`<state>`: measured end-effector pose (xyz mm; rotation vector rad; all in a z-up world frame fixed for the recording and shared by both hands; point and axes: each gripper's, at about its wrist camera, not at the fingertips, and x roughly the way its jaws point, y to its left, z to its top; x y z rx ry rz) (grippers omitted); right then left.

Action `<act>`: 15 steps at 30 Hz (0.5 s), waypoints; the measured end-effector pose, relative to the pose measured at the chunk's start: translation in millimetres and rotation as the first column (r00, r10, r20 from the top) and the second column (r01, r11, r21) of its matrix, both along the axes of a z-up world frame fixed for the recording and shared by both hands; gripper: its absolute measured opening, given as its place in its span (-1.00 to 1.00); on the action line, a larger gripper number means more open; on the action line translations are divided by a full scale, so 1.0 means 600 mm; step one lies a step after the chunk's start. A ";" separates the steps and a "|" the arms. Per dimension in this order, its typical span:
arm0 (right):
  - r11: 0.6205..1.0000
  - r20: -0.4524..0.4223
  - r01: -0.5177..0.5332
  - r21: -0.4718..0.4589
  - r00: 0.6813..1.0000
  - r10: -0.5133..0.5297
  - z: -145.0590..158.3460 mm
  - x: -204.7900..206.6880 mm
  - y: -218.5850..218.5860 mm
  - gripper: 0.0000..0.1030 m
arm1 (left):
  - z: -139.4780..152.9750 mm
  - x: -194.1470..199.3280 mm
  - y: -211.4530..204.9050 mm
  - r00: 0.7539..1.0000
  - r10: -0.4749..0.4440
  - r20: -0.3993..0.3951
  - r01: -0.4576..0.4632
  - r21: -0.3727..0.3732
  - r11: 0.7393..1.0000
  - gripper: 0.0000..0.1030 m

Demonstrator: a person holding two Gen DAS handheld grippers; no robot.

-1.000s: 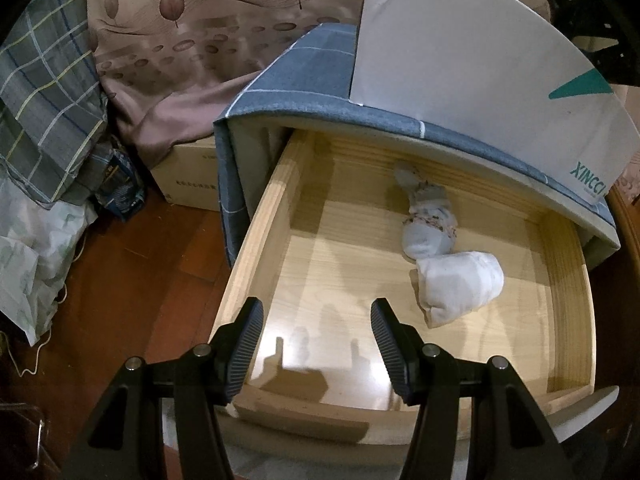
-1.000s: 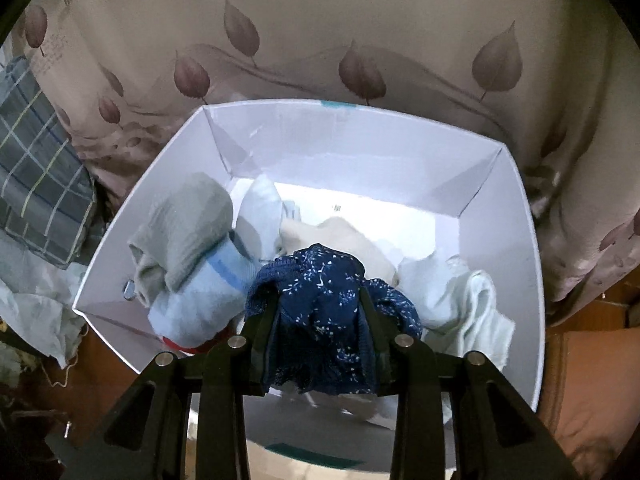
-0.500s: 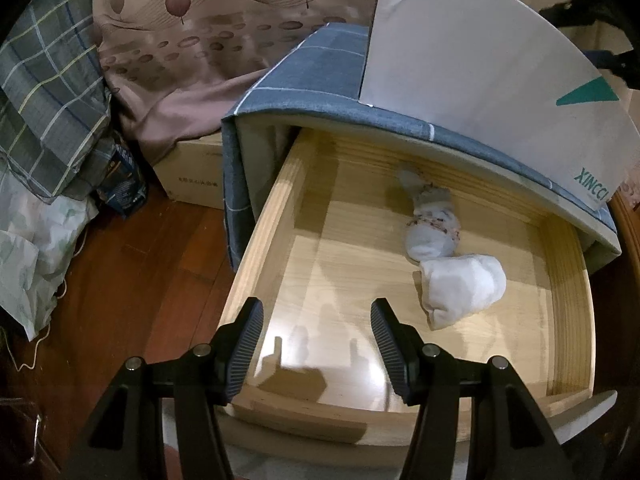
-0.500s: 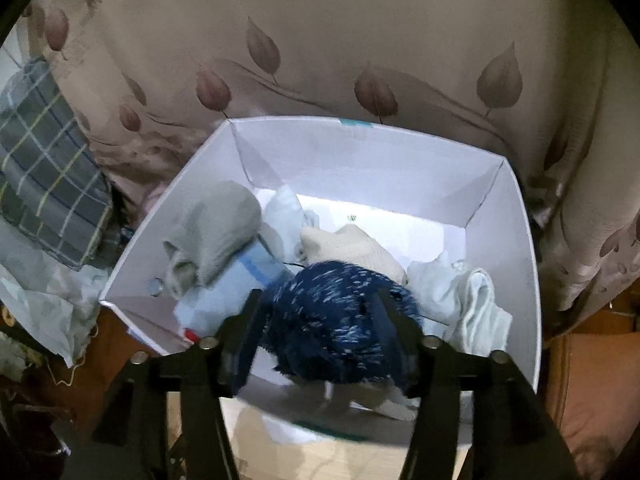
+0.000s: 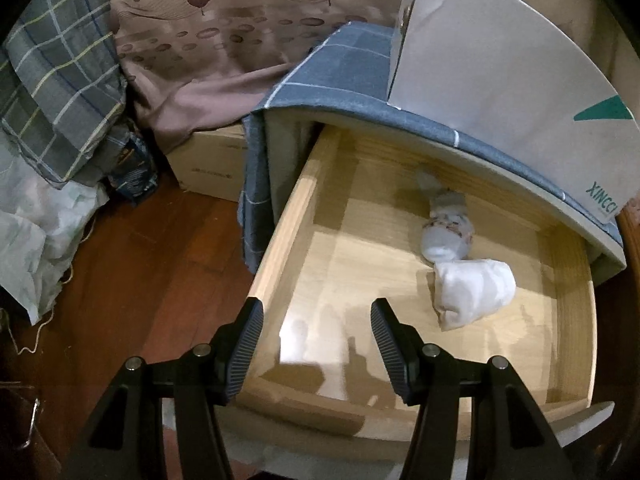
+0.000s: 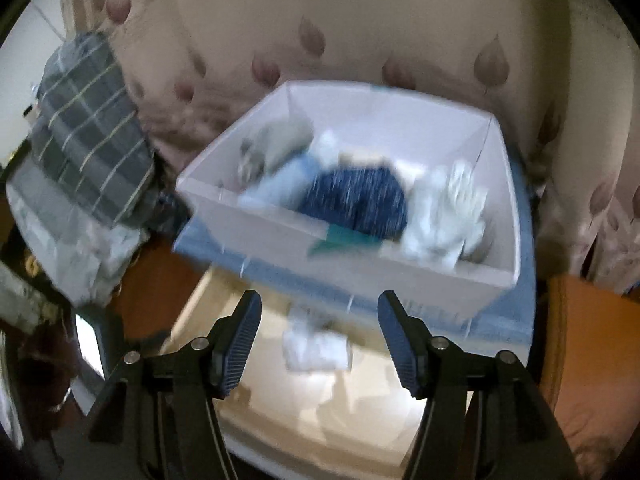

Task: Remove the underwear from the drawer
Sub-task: 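Move the right gripper into the drawer and grasp the white rolled sock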

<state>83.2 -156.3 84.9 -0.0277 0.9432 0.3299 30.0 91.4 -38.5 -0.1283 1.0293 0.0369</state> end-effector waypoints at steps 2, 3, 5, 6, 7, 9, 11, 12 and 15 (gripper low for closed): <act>0.999 -0.036 -0.034 -0.011 0.999 0.033 -0.029 -0.013 0.006 0.13 | 0.001 -0.003 0.000 1.000 -0.008 -0.006 0.008 0.012 1.000 0.11; 0.998 -0.051 -0.050 -0.023 0.997 0.049 -0.046 -0.017 0.011 0.13 | 0.002 -0.005 0.001 1.000 -0.014 -0.010 0.014 0.011 1.000 0.11; 0.995 -0.087 -0.092 -0.032 0.992 0.089 -0.083 -0.022 0.021 0.12 | 0.005 -0.011 0.002 1.000 -0.018 -0.004 0.018 0.026 1.000 0.11; 0.993 -0.102 -0.114 -0.036 0.989 0.110 -0.099 -0.022 0.026 0.10 | 0.006 -0.013 0.003 1.000 -0.020 -0.003 0.020 0.031 0.999 0.11; 0.988 -0.118 -0.144 -0.047 0.983 0.138 -0.122 -0.023 0.035 0.10 | 0.006 -0.016 0.003 1.000 -0.021 -0.003 0.021 0.039 0.999 0.11; 0.980 -0.145 -0.189 -0.054 0.973 0.180 -0.151 -0.021 0.047 0.10 | 0.007 -0.022 0.003 0.999 -0.033 -0.005 0.034 0.044 0.998 0.11; 0.968 -0.164 -0.242 -0.066 0.960 0.228 -0.181 -0.014 0.059 0.10 | 0.007 -0.028 0.005 0.999 -0.040 -0.013 0.040 0.053 0.998 0.11; 0.960 -0.176 -0.269 -0.082 0.952 0.252 -0.197 -0.010 0.065 0.10 | 0.006 -0.029 0.004 0.999 -0.047 -0.021 0.048 0.055 0.997 0.11; 0.940 -0.189 -0.321 -0.120 0.937 0.295 -0.226 0.002 0.076 0.09 | 0.007 -0.030 0.008 0.997 -0.076 -0.027 0.077 0.035 0.996 0.11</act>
